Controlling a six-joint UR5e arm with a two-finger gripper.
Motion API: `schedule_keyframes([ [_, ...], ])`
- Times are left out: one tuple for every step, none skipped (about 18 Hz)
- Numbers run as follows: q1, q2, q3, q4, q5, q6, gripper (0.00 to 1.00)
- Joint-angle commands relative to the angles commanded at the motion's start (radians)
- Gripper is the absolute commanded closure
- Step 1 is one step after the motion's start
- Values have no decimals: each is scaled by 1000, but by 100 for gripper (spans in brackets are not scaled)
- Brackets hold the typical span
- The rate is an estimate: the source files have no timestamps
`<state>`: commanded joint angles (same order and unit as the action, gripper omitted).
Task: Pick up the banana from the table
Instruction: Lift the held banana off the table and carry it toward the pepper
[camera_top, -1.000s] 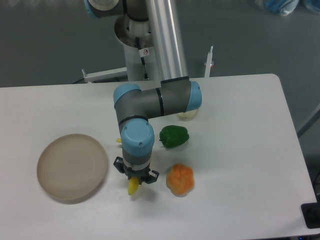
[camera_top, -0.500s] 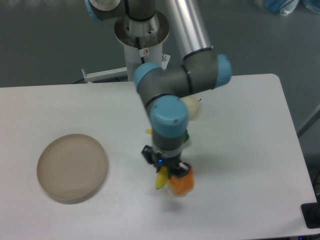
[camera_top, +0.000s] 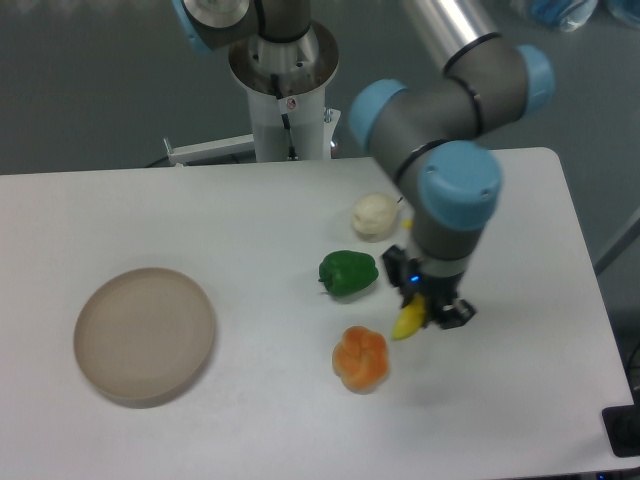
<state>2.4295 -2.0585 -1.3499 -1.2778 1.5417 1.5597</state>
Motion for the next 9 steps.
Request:
schedule_keyframes([
  [11,-11,9,0,0,26,100],
  [19,-23,11,5,6,57,100],
  [28,-28,14,5,12,83,100],
  [32,-31,12,5,12,103,100],
  [40,-31,14,3,12,127,100],
  [46,-29,12,2,12,143,100],
  [48,-28,8,3,12,160,100],
  [46,-26,9,3,12,163,100],
  [48,-25,11,3,12,164,100],
])
